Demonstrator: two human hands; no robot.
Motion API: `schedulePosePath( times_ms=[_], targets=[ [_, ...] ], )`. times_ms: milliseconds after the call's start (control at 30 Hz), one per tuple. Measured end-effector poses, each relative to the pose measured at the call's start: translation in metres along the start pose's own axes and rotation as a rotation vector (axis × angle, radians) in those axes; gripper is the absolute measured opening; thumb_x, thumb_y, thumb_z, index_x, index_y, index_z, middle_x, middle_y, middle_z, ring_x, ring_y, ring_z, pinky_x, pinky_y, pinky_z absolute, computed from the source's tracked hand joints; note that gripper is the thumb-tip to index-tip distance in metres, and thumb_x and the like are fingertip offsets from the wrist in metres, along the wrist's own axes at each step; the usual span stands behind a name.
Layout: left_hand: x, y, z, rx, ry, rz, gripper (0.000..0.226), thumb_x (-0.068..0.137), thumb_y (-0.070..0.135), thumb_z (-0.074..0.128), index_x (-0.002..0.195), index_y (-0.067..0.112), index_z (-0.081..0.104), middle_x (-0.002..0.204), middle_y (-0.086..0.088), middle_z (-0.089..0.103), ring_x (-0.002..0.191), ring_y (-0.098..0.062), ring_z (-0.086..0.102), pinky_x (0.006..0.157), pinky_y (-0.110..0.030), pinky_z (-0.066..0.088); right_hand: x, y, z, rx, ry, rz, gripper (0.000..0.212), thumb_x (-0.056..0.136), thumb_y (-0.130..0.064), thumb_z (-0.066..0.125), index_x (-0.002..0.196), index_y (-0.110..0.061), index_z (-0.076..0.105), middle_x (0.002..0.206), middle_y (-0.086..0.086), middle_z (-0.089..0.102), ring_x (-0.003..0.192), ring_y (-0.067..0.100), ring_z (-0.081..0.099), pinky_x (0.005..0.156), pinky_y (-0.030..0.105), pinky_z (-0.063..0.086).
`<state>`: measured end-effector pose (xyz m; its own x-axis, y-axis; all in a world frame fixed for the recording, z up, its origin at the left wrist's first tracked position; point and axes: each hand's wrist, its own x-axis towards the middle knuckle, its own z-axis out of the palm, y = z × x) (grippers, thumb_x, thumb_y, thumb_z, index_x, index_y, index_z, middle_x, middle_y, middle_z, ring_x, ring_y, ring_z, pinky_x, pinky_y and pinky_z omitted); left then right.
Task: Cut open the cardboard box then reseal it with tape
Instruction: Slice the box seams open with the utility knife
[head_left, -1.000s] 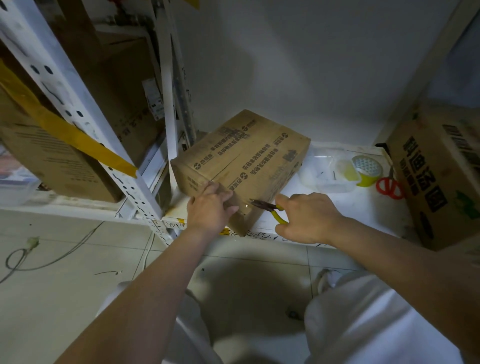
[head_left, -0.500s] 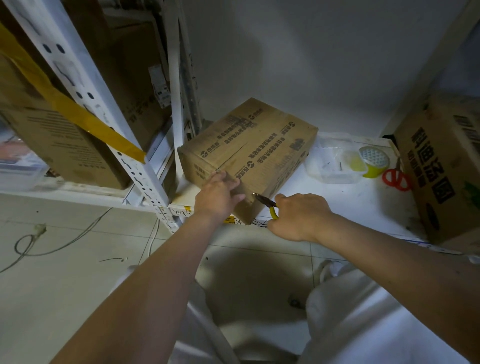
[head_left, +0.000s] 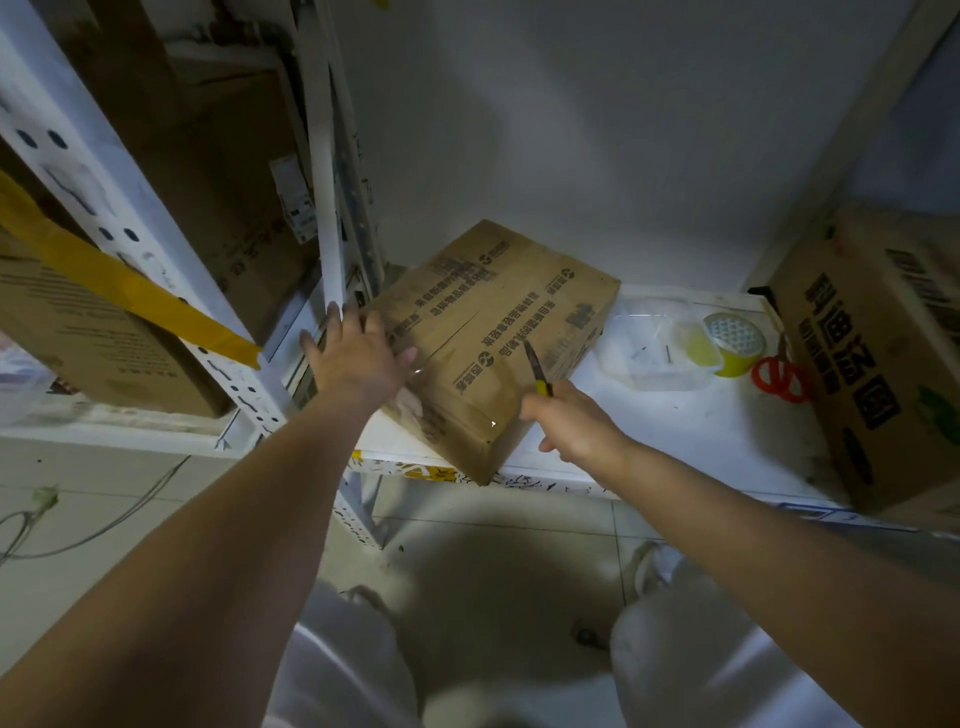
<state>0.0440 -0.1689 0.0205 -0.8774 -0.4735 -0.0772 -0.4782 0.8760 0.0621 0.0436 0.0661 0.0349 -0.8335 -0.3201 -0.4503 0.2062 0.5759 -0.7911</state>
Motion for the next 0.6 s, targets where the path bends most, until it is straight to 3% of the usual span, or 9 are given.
schedulePosePath(
  times_ms=[100, 233, 333, 600],
  targets=[
    [0.017, 0.001, -0.003, 0.053, -0.075, -0.026, 0.079, 0.094, 0.063, 0.030, 0.153, 0.013, 0.014, 0.161, -0.011, 0.012, 0.150, -0.027, -0.007, 0.114, -0.063, 0.000, 0.012, 0.000, 0.005, 0.056, -0.008, 0.002, 0.031, 0.085, -0.032, 0.051, 0.114, -0.022, 0.049, 0.105, 0.000, 0.055, 0.099, 0.022, 0.057, 0.071, 0.031, 0.042],
    [0.023, 0.004, -0.007, 0.048, -0.124, -0.080, 0.078, 0.093, 0.065, 0.031, 0.147, 0.008, 0.030, 0.153, -0.015, 0.029, 0.147, -0.031, 0.014, 0.112, -0.065, 0.004, 0.019, 0.001, 0.008, 0.096, -0.007, 0.001, 0.037, 0.086, -0.030, 0.051, 0.122, -0.025, 0.047, 0.110, -0.001, 0.052, 0.108, 0.024, 0.054, 0.072, 0.029, 0.038],
    [0.024, 0.003, -0.009, 0.014, -0.117, -0.109, 0.081, 0.090, 0.068, 0.036, 0.143, 0.006, 0.035, 0.146, -0.018, 0.036, 0.138, -0.036, 0.032, 0.112, -0.065, 0.008, 0.022, 0.003, 0.005, 0.112, 0.000, 0.013, 0.030, 0.086, -0.030, 0.052, 0.116, -0.024, 0.049, 0.107, -0.001, 0.054, 0.101, 0.022, 0.055, 0.071, 0.030, 0.039],
    [0.004, 0.004, -0.018, -0.042, -0.090, -0.119, 0.079, 0.086, 0.067, 0.048, 0.136, 0.007, 0.036, 0.131, -0.016, 0.056, 0.126, -0.036, 0.050, 0.113, -0.061, 0.020, 0.034, 0.010, -0.022, 0.094, 0.075, 0.026, 0.030, 0.085, -0.032, 0.054, 0.110, -0.018, 0.047, 0.084, -0.003, 0.049, 0.077, 0.015, 0.050, 0.061, 0.029, 0.035]
  ],
)
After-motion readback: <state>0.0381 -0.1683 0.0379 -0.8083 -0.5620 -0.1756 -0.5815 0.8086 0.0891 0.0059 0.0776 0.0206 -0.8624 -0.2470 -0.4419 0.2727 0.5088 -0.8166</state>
